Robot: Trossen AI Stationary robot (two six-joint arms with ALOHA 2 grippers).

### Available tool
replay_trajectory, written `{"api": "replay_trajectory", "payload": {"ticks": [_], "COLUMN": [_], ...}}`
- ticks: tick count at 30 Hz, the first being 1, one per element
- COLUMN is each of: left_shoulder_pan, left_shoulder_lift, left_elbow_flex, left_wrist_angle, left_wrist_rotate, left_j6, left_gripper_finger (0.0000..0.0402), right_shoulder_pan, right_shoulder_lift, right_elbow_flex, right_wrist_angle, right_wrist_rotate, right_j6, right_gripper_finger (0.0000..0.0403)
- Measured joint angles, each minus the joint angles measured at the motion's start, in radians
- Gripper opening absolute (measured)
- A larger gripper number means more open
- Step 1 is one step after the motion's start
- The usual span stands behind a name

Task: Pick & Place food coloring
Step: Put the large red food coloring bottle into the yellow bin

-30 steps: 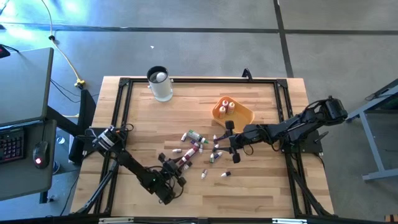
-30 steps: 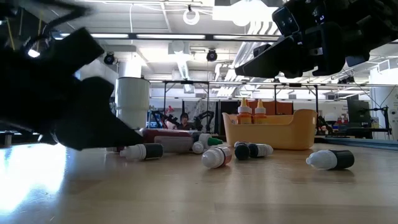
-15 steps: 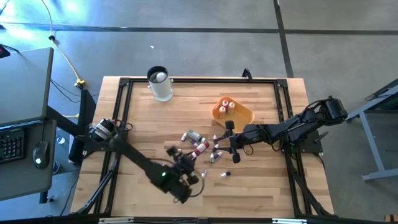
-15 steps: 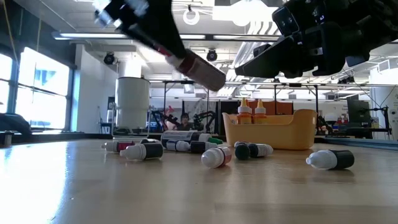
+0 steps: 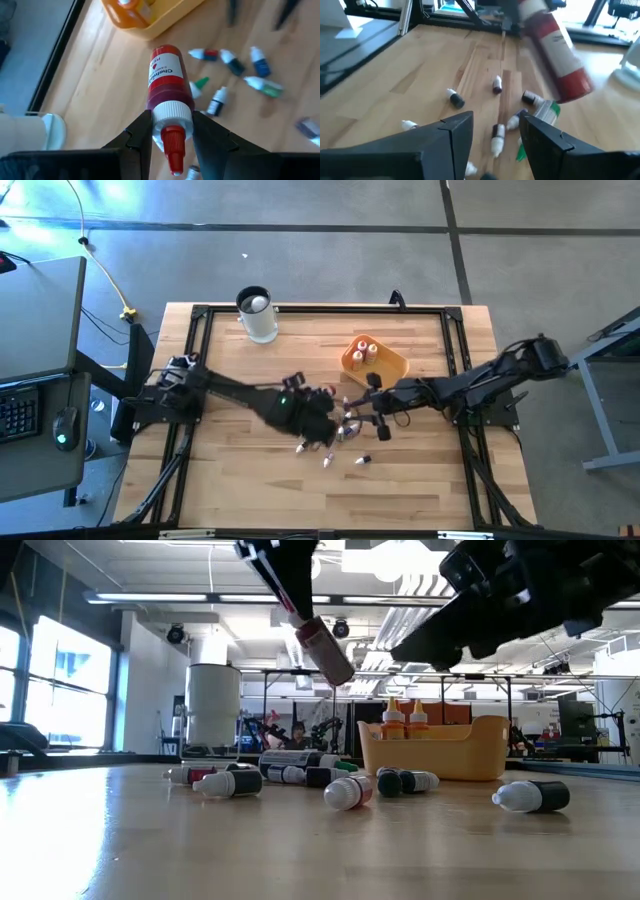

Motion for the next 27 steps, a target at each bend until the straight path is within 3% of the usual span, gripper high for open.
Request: {"api": "replay_trajectory", "payload": {"ticks": [9,15,21,27], "left_shoulder_pan": [0.185,0.28,0.347,0.379], "left_shoulder_lift": [0.001,0.001,0.023,0.042], "left_elbow_flex": [0.0,0.0,-0.001,-0.002], "left_wrist_angle": [0.097,0.219,0.309,0.36], "left_wrist_rotate": [0.111,0.247,0.285,0.391], "left_j6": [0.246,0.41,0.453,0.509], "left_gripper_finger": [0.0106,0.0106,0.0106,0.0106], "right_shoulder_pan": [0.027,0.049,0.049,0.047], "right_shoulder_lift": [-0.36,-0.558,-0.645,-0.638], "right_elbow_flex": [0.0,0.0,0.0,-0.009], "right_wrist_angle": [-0.463,-0.601,-0.656,-0.692], "right_wrist_rotate": [-0.008,0.013,0.015,0.022], "right_j6": [0.035,0.034,0.029,0.028], "right_gripper_finger": [0.0154,0.0154,0.0154,0.0154]}}
